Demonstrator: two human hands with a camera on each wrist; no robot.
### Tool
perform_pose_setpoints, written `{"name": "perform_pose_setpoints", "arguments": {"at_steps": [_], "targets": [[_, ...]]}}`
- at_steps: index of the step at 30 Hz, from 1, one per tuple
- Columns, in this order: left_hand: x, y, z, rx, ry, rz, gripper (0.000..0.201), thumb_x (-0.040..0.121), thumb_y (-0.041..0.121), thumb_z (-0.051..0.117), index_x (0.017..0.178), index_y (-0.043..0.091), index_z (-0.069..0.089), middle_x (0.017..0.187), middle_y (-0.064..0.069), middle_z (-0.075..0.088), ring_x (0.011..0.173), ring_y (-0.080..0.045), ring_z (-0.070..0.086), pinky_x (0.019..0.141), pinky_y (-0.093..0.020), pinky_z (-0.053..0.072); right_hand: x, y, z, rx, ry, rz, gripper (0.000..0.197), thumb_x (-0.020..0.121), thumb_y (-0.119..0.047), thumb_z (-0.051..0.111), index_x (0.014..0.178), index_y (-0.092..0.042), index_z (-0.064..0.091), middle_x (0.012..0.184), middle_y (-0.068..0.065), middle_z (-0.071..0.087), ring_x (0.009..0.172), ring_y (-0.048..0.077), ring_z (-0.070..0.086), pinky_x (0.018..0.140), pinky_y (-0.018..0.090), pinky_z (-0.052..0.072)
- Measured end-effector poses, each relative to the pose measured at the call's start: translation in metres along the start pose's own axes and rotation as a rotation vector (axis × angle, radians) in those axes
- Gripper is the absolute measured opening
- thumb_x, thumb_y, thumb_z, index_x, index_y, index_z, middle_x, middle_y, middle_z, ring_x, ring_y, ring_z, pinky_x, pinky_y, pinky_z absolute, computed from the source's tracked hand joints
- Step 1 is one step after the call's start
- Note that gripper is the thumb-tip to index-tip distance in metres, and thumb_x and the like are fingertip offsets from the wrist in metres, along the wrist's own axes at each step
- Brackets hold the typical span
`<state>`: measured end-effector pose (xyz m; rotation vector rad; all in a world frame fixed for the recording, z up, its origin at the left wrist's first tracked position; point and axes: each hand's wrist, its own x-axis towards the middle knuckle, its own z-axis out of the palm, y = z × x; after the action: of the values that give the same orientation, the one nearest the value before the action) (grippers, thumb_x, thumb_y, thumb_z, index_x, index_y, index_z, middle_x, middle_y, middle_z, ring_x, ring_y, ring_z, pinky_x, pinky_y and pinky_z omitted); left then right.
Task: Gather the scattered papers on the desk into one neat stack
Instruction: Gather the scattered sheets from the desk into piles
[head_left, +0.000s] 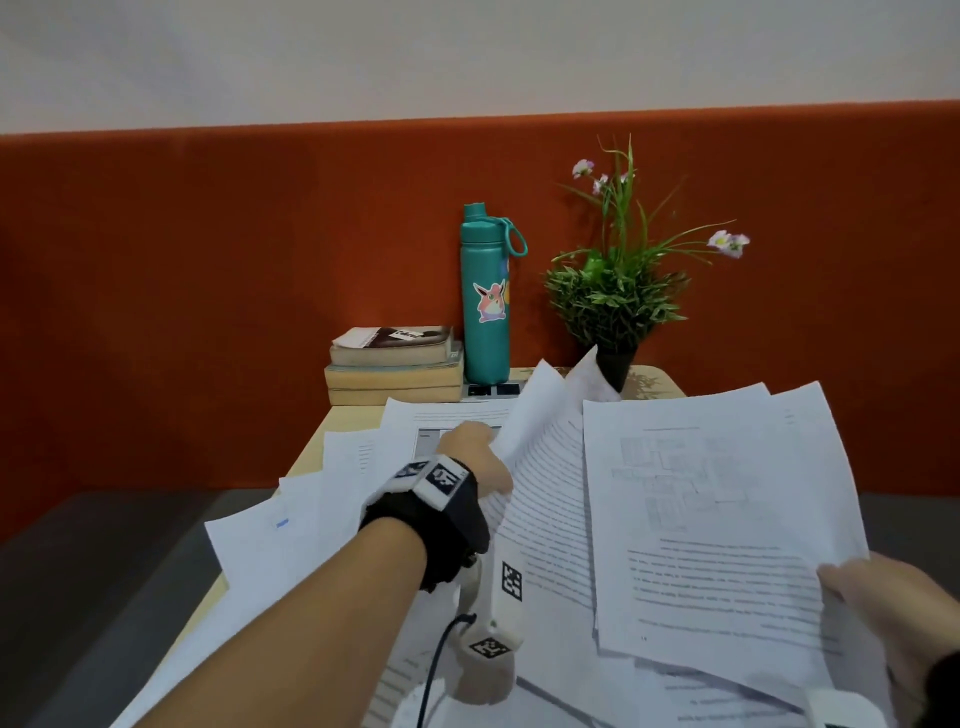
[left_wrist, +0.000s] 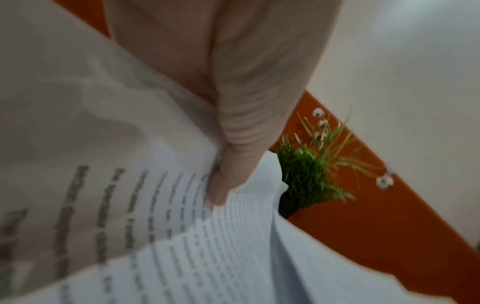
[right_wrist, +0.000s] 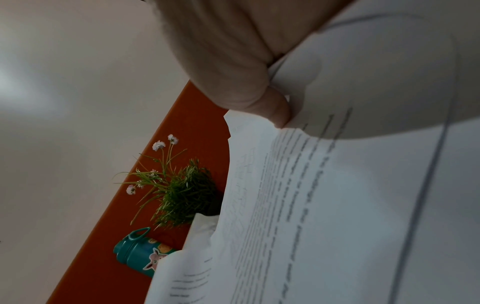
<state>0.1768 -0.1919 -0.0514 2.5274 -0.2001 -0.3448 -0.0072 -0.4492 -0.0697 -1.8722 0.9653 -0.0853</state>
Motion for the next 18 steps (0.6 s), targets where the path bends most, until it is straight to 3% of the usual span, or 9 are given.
{"name": "perform_pose_setpoints", "arguments": {"at_steps": [2, 4, 7, 9, 10, 12, 13, 15, 18], "targets": [[-0.007, -0.005, -0.014, -0.114, 0.012, -0.057, 0.052, 0.075, 0.016, 0.076, 0.123, 0.005, 0.058, 0.120, -0.011, 0.063, 0.106, -0.028, 0.059, 0.079, -0.029, 0.046, 0.003, 0.003, 0.000, 0.037, 0.006, -0.010, 0.030, 0.094, 0.007, 0.042, 0.066, -0.003, 0.044, 0.066, 0.012, 0.046, 0.057, 0.026, 0.040, 0.055, 0.033, 0.031], [-0.013, -0.020, -0.028, -0.164, -0.026, -0.109, 0.042, 0.077, 0.016, 0.075, 0.117, 0.004, 0.064, 0.114, -0.008, 0.066, 0.097, -0.025, 0.060, 0.079, -0.026, 0.046, 0.000, 0.002, 0.000, 0.070, 0.026, -0.008, 0.026, 0.094, 0.007, 0.043, 0.069, -0.001, 0.045, 0.065, 0.013, 0.046, 0.056, 0.026, 0.040, 0.053, 0.030, 0.031], [-0.025, -0.041, -0.038, -0.196, -0.089, -0.135, 0.040, 0.077, 0.021, 0.075, 0.115, 0.008, 0.068, 0.117, -0.007, 0.069, 0.103, -0.026, 0.062, 0.096, -0.035, 0.049, -0.002, 0.002, 0.004, 0.100, 0.002, 0.026, 0.009, 0.096, 0.003, 0.042, 0.092, 0.003, 0.050, 0.073, 0.019, 0.055, 0.065, 0.033, 0.051, 0.066, 0.036, 0.044], [-0.034, -0.048, -0.047, -0.245, -0.044, -0.105, 0.033, 0.083, 0.020, 0.071, 0.114, 0.007, 0.067, 0.107, -0.005, 0.070, 0.095, -0.022, 0.063, 0.086, -0.029, 0.052, -0.005, 0.001, 0.006, 0.111, 0.011, 0.018, 0.014, 0.095, 0.003, 0.040, 0.088, 0.002, 0.052, 0.076, 0.020, 0.057, 0.069, 0.034, 0.054, 0.068, 0.038, 0.042], [-0.041, -0.046, -0.054, -0.278, 0.002, -0.065, 0.025, 0.086, 0.017, 0.068, 0.109, 0.007, 0.066, 0.098, -0.003, 0.069, 0.085, -0.018, 0.063, 0.074, -0.022, 0.054, -0.005, 0.000, 0.005, 0.115, 0.028, 0.014, 0.017, 0.095, 0.003, 0.041, 0.083, 0.001, 0.053, 0.076, 0.020, 0.058, 0.070, 0.034, 0.054, 0.069, 0.039, 0.042], [-0.056, -0.043, -0.078, -0.359, 0.140, 0.059, 0.009, 0.088, 0.007, 0.064, 0.097, 0.010, 0.065, 0.084, 0.003, 0.065, 0.066, -0.006, 0.059, 0.049, -0.012, 0.047, -0.011, -0.005, 0.009, 0.140, 0.056, -0.006, 0.015, 0.092, 0.001, 0.043, 0.087, -0.002, 0.057, 0.083, 0.022, 0.061, 0.077, 0.036, 0.059, 0.075, 0.042, 0.046], [-0.064, -0.040, -0.095, -0.394, 0.218, 0.130, 0.012, 0.088, 0.002, 0.063, 0.097, 0.009, 0.066, 0.085, 0.002, 0.065, 0.063, -0.005, 0.058, 0.047, -0.011, 0.046, -0.012, -0.006, 0.012, 0.147, 0.084, -0.026, 0.015, 0.091, -0.002, 0.044, 0.095, -0.004, 0.059, 0.089, 0.021, 0.063, 0.083, 0.037, 0.061, 0.079, 0.045, 0.048], [-0.082, -0.035, -0.129, -0.503, 0.330, 0.245, 0.022, 0.086, -0.002, 0.063, 0.105, 0.008, 0.067, 0.092, -0.001, 0.071, 0.063, -0.007, 0.067, 0.055, -0.014, 0.053, -0.011, -0.008, 0.016, 0.121, 0.130, -0.080, 0.025, 0.087, -0.006, 0.047, 0.108, -0.009, 0.060, 0.101, 0.017, 0.065, 0.092, 0.037, 0.062, 0.086, 0.048, 0.050], [-0.104, -0.029, -0.168, -0.709, 0.320, 0.361, 0.019, 0.088, 0.002, 0.061, 0.101, 0.015, 0.068, 0.078, 0.008, 0.078, 0.064, -0.006, 0.074, 0.056, -0.020, 0.059, -0.019, -0.021, 0.021, 0.116, 0.137, -0.168, 0.029, 0.090, -0.005, 0.044, 0.116, -0.008, 0.055, 0.110, 0.016, 0.062, 0.098, 0.034, 0.058, 0.083, 0.039, 0.046]]}}
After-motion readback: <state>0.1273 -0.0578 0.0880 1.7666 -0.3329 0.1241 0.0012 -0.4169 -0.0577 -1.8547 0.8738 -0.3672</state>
